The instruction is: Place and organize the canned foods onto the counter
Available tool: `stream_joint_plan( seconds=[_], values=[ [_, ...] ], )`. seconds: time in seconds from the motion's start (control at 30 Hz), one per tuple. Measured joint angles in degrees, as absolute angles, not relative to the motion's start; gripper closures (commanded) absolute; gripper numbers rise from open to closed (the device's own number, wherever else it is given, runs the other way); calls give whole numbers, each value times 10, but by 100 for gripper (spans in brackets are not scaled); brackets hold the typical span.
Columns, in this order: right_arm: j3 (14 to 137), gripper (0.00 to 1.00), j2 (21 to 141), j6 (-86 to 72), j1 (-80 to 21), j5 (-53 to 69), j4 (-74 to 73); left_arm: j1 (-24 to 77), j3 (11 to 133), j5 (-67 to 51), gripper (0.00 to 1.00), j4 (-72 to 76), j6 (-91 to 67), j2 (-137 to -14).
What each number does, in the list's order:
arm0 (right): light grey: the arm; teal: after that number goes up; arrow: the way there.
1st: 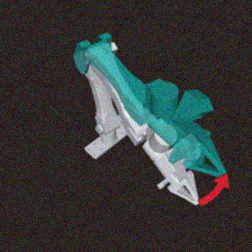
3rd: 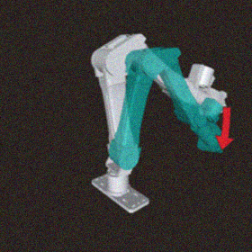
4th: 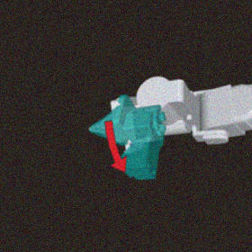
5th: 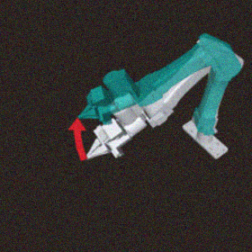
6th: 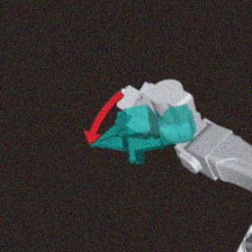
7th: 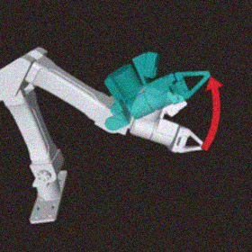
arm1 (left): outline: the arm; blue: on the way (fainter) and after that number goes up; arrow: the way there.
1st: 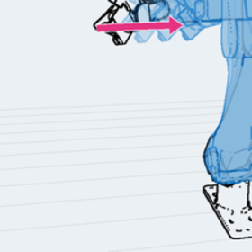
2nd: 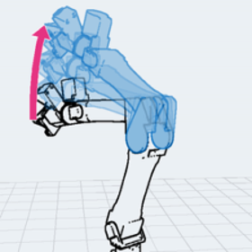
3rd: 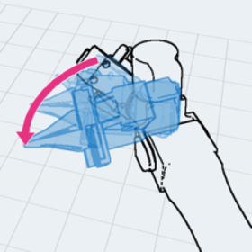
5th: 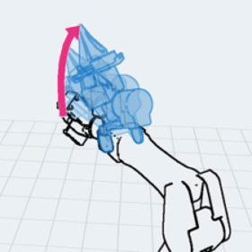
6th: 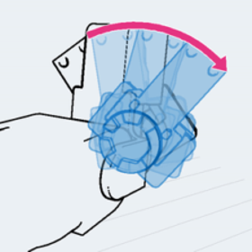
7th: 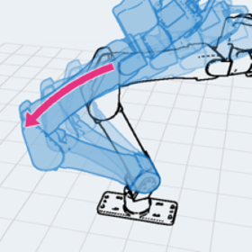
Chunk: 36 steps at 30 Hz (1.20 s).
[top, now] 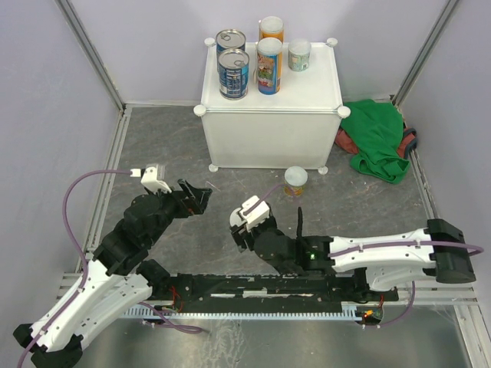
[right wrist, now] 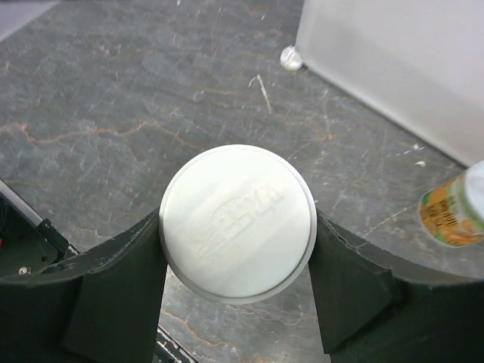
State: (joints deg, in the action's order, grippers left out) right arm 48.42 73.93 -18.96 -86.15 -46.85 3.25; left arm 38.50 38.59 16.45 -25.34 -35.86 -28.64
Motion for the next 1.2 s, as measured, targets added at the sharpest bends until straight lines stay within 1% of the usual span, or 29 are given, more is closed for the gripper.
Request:
stream_joint_plan(
  seconds=[0.3, 0.47, 0.63, 0.8, 1.2],
  values=[
    [526, 98, 654, -124, -861, -516, -14, 385, 386, 164, 1, -269, -361, -279],
    [564, 98, 644, -82, -852, -529, -26, 385, 385, 164, 1, -272, -362, -277],
    [621, 98, 656, -53, -812, -513, -45, 385, 385, 164, 1, -273, -362, -278],
    [695, 98, 700, -30, -767, -481, -64, 385, 385, 164, 1, -274, -362, -281],
    [815, 98, 743, -9, -653, -404, -124, 385, 385, 164, 1, -276, -362, -288]
  ],
)
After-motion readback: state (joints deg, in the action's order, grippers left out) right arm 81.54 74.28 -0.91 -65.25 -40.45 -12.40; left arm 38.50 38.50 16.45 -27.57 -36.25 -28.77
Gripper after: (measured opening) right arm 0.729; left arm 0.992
